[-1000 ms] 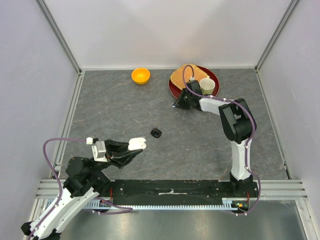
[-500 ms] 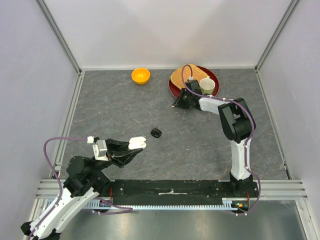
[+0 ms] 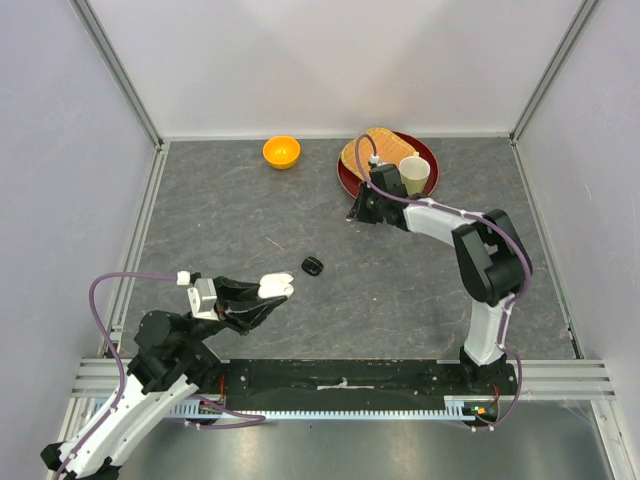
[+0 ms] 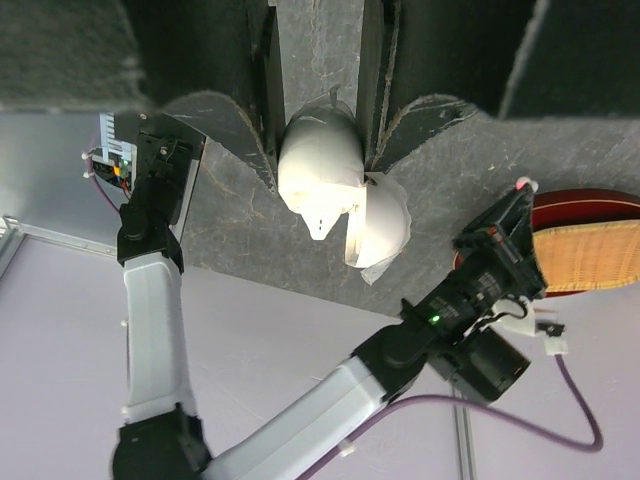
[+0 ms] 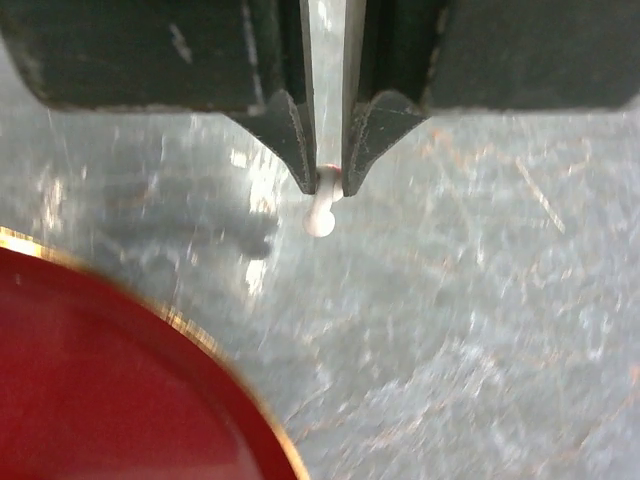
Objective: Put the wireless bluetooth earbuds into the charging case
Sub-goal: Pick up the earbud from the center of the board.
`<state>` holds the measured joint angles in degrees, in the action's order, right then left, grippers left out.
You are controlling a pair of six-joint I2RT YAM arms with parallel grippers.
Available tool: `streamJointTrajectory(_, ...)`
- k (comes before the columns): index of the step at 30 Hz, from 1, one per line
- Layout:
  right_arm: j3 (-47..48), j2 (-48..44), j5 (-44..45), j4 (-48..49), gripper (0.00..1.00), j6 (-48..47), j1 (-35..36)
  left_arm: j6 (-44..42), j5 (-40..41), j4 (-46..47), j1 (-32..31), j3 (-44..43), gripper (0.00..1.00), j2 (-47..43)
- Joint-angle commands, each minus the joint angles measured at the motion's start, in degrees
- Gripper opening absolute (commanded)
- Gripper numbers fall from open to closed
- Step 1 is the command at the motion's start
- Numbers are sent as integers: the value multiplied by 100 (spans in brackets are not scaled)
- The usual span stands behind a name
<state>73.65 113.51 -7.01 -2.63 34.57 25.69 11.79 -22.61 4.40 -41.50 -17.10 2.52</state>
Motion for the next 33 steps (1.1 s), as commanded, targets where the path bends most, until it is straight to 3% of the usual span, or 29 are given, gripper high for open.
streamJointTrajectory(1, -710, -1058, 147, -141, 10, -573, 199, -186, 73, 131, -8, -153, 2, 55)
streamJointTrajectory(9, -2117, -2623, 542, -773, 11, -846, 691, -116, -6, 201, -8, -118, 2, 134)
streamJointTrajectory(13, -2644, -3027, 210, -836, 11, -934, 806, -28, 28, 280, -8, -74, 2, 125)
streamJointTrajectory(25, -3155, -2572, -661, -265, 11, -855, 744, 130, 37, 342, -8, -56, 2, 117)
streamJointTrajectory(33, -3322, -2431, -917, 0, 20, -644, 498, 139, 90, 315, -8, 5, 2, 99)
